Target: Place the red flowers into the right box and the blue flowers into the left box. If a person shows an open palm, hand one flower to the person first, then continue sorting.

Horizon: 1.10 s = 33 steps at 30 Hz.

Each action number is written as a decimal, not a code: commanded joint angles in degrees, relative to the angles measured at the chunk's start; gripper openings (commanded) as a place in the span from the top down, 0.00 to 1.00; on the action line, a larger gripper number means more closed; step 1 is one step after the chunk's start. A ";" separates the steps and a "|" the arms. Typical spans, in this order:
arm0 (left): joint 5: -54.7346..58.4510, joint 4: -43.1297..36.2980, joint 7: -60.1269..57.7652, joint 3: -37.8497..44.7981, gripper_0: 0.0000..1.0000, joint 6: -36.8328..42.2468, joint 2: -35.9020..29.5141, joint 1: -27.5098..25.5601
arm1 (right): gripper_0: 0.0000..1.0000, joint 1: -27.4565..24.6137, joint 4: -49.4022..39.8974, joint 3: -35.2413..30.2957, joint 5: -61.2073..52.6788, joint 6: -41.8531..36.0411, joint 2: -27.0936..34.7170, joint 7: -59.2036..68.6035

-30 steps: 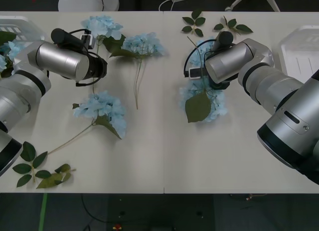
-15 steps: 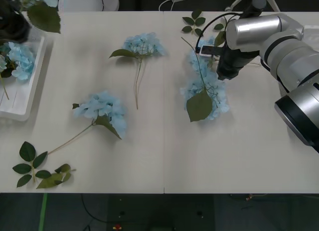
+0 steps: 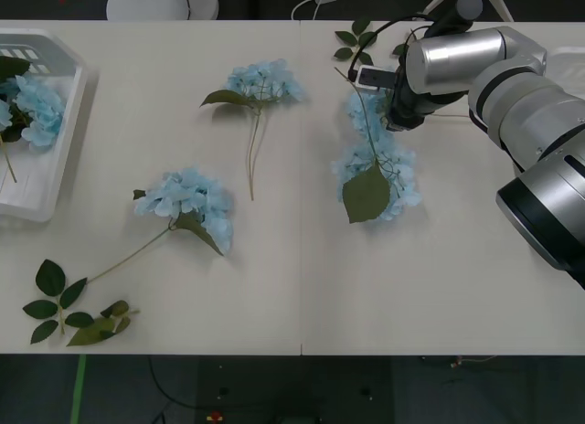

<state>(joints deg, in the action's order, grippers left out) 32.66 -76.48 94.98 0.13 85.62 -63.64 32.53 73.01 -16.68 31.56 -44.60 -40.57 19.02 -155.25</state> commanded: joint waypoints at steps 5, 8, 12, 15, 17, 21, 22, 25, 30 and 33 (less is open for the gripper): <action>2.93 -8.95 11.02 7.07 1.00 -1.69 -6.59 -16.35 | 0.15 0.03 -0.37 3.33 5.40 2.43 -3.29 0.25; 3.72 -9.39 10.93 7.07 1.00 -2.22 -7.29 -18.20 | 0.30 -0.32 -0.46 3.86 6.81 2.43 -3.90 0.25; 3.63 -9.13 10.93 7.07 0.98 -2.22 -7.20 -18.29 | 0.48 -0.59 -0.37 4.83 6.81 2.34 -4.08 0.25; 3.46 -9.13 10.84 7.07 0.59 -2.30 -7.20 -18.29 | 0.63 -0.94 -0.37 5.09 6.63 2.34 -4.17 0.25; 3.46 -9.13 10.84 7.16 0.37 -2.39 -7.20 -18.29 | 0.75 -1.20 -0.37 5.62 6.63 2.34 -4.52 0.25; 3.72 -9.13 11.02 7.69 0.17 -3.18 -7.20 -18.38 | 0.78 -1.82 -0.37 6.58 6.63 2.34 -4.78 0.25; 4.25 -9.13 11.02 8.04 0.11 -3.45 -7.20 -18.38 | 0.77 -1.99 -0.37 6.58 6.55 2.43 -4.87 0.25; 7.59 -9.13 11.46 9.71 0.00 -3.71 -7.20 -18.55 | 0.77 -2.08 -0.37 6.67 6.37 2.69 -4.96 0.25; 15.76 -9.13 14.10 14.81 0.00 -3.71 -7.91 -19.43 | 0.77 -2.34 -0.37 6.67 5.84 3.31 -5.40 0.25; 21.65 -9.13 16.47 18.24 0.00 -3.89 -7.91 -19.78 | 0.78 -2.34 -0.37 7.02 5.67 3.22 -5.57 0.25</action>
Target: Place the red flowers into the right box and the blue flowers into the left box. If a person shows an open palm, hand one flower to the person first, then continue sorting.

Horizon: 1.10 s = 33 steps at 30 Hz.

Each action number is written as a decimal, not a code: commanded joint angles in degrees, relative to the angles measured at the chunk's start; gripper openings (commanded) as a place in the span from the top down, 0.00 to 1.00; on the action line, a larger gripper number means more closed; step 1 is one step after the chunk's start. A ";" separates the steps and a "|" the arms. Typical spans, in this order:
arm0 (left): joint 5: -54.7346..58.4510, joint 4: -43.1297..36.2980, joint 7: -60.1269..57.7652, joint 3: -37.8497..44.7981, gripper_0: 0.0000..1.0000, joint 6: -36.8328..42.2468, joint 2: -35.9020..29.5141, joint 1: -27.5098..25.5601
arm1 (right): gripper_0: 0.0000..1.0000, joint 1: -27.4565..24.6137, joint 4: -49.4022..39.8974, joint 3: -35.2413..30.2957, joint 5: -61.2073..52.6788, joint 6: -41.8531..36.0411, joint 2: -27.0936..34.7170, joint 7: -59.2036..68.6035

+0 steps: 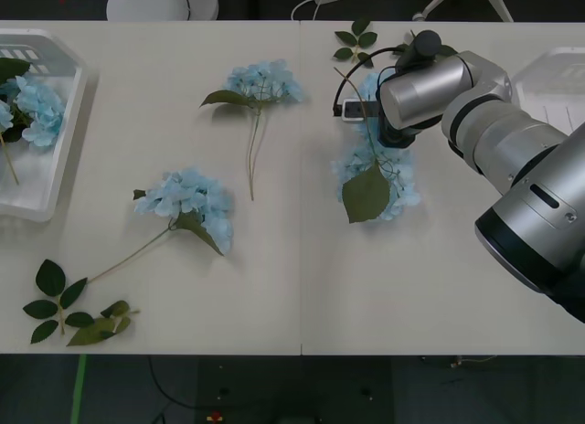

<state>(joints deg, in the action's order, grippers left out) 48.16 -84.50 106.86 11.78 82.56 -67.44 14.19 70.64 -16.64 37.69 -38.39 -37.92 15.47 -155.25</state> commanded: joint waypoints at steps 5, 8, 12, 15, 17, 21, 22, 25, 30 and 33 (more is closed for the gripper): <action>14.41 -4.01 5.99 5.80 0.00 -3.11 -3.83 -1.53 | 0.92 -0.32 -0.41 1.86 -1.16 0.48 -2.20 0.25; 15.47 -8.84 6.17 2.02 0.00 -6.10 -3.83 -1.45 | 0.99 -0.32 -0.41 1.95 -1.68 -0.13 -2.20 0.25; 12.74 -16.22 6.60 -4.31 0.00 -9.00 -3.83 -1.18 | 1.00 -0.32 -0.41 1.95 -2.74 -1.89 -2.20 0.25; 9.23 -20.36 6.52 -10.11 0.00 -9.00 -2.60 0.40 | 1.00 -0.32 -0.41 1.95 -3.27 -3.74 -2.20 0.25; 8.61 -20.97 6.34 -13.28 0.00 -8.47 -1.64 1.89 | 1.00 -0.32 -0.41 1.60 -3.53 -5.32 -2.20 0.25; 11.51 -19.39 6.43 -21.19 0.00 -6.36 0.21 7.08 | 1.00 -0.32 -0.41 0.72 -5.82 -9.63 -1.32 0.25; 12.22 -18.42 6.43 -23.91 0.00 -5.48 0.74 9.10 | 1.00 -0.24 -0.41 0.54 -6.43 -10.95 -0.79 0.25; 13.80 -14.82 6.43 -32.26 0.00 -3.55 2.14 16.13 | 1.00 0.29 -0.41 -0.95 -6.61 -15.08 0.52 0.25; 15.47 -9.11 6.60 -42.19 0.00 -3.90 6.36 24.31 | 0.99 1.61 -0.41 -4.03 -7.31 -17.98 1.93 0.25; 17.75 -5.85 6.69 -45.71 0.00 -4.25 9.00 27.03 | 0.37 3.10 -0.41 -5.26 -7.40 -18.24 2.90 0.25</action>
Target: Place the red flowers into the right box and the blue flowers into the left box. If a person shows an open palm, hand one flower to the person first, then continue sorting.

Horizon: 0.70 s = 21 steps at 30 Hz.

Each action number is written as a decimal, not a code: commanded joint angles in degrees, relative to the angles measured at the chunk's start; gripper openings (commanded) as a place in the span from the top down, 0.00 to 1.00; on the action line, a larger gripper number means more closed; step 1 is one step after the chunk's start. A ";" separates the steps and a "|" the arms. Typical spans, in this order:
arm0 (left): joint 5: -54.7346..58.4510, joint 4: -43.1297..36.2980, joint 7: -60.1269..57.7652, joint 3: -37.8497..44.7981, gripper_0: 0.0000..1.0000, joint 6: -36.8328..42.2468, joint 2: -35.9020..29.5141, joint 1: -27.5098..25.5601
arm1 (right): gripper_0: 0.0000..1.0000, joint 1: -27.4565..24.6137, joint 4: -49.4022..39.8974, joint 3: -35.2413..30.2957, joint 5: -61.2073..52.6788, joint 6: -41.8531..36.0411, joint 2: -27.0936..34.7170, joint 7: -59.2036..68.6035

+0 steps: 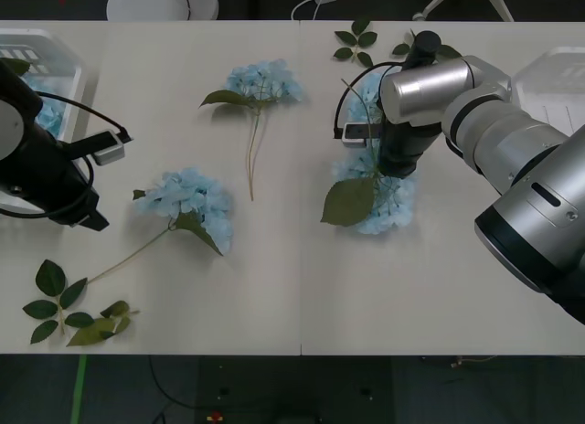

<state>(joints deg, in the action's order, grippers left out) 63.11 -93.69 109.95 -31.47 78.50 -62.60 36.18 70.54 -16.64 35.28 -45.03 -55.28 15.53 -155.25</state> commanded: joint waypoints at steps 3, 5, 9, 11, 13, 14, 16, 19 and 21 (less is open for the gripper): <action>3.16 5.27 3.87 -6.06 0.00 -0.54 6.09 6.62 | 0.14 4.69 -0.41 -4.78 -0.85 -1.67 4.07 0.25; 3.33 5.97 3.78 -7.82 0.00 -1.07 7.14 6.97 | 0.04 5.48 -0.41 -5.93 -1.03 -1.41 4.77 0.25; 3.86 6.94 3.52 -10.72 0.00 -1.24 8.64 6.71 | 0.00 6.63 -0.41 -7.68 -1.73 1.32 5.03 0.25; 3.95 7.03 2.99 -11.51 0.00 -1.24 8.99 6.01 | 0.00 6.71 -0.58 -7.68 -1.91 4.66 4.51 0.25; 4.12 6.94 2.64 -11.42 0.00 -1.95 9.25 4.78 | 0.00 6.71 -0.50 -7.33 -1.91 7.29 4.07 0.25; 4.12 6.94 2.55 -11.16 0.00 -3.53 9.25 3.63 | 0.00 6.63 -0.50 -6.89 -1.73 8.70 3.63 0.25; 3.51 6.94 2.64 -10.46 0.00 -6.96 9.43 1.61 | 0.00 6.45 -0.50 -6.19 -1.29 10.28 2.84 0.25; 2.72 7.03 2.64 -10.02 0.00 -12.23 9.43 -0.94 | 0.00 5.83 -0.50 -4.52 -0.59 11.86 1.69 0.25; 2.10 7.99 2.90 -10.02 0.00 -13.37 9.87 -1.73 | 0.00 5.57 -0.50 -3.64 0.03 12.39 1.08 0.25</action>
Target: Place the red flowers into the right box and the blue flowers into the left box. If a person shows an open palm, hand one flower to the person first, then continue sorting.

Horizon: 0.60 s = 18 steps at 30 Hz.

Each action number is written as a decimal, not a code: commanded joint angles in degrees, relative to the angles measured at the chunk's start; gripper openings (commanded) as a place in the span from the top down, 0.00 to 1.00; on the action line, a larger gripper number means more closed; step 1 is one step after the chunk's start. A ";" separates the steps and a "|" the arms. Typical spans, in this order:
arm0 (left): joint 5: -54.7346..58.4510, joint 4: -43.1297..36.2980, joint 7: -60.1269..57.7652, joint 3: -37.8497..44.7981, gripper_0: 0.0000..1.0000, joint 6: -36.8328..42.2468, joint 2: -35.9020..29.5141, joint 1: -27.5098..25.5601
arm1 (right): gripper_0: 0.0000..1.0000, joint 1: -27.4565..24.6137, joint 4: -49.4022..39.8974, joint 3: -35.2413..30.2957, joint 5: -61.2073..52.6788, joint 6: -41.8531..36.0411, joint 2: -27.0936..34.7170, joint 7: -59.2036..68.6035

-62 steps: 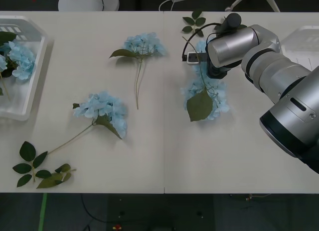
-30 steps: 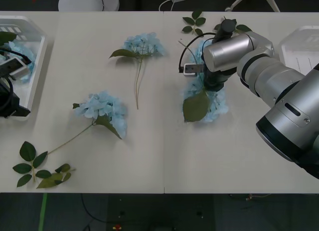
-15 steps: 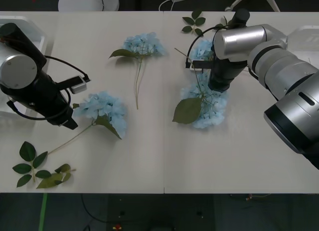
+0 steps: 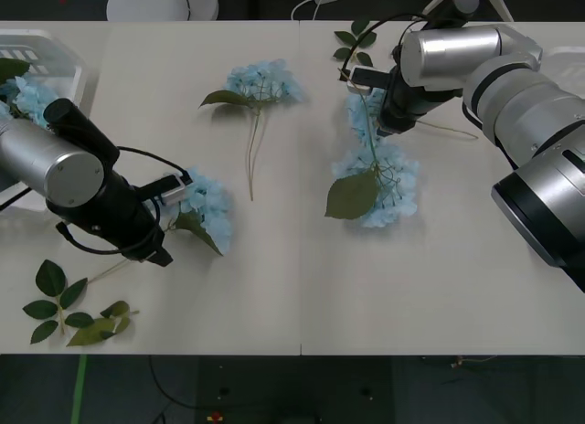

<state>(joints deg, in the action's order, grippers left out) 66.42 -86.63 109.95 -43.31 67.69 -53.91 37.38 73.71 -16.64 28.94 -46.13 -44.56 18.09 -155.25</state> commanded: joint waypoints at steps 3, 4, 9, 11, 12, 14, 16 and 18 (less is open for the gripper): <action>-1.73 2.52 3.60 1.83 0.00 -2.21 2.32 -2.93 | 0.00 2.14 -0.50 4.02 1.83 1.76 -2.27 0.25; -1.91 2.96 3.69 1.83 0.00 -2.12 2.49 -2.93 | 0.00 2.05 -0.50 4.37 2.01 1.76 -2.35 0.25; -8.41 5.51 4.22 1.83 0.00 -2.12 6.10 -2.93 | 0.00 0.65 -0.50 6.48 4.73 2.55 -3.85 0.25; -10.61 6.83 4.22 1.83 0.00 -2.56 7.68 -3.01 | 0.04 0.21 -0.50 7.09 4.91 2.99 -4.29 0.25; -11.75 7.62 4.13 1.91 0.00 -2.82 8.47 -2.93 | 0.12 0.03 -0.50 7.53 4.91 3.43 -4.55 0.25; -13.33 8.68 4.22 1.91 0.00 -3.17 9.35 -2.93 | 0.21 -0.32 -0.50 8.15 4.91 3.78 -4.99 0.25; -13.77 9.47 4.22 1.91 0.00 -3.26 9.79 -3.01 | 0.25 -0.50 -0.50 8.50 4.82 4.04 -5.25 0.25; -13.86 10.17 4.48 1.91 0.00 -3.44 9.88 -3.01 | 0.32 -0.85 -0.50 8.76 4.73 4.22 -5.61 0.25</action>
<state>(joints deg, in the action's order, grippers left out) 54.37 -80.41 109.95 -41.79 65.97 -46.34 35.02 73.20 -16.62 36.66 -41.74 -41.05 14.09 -155.25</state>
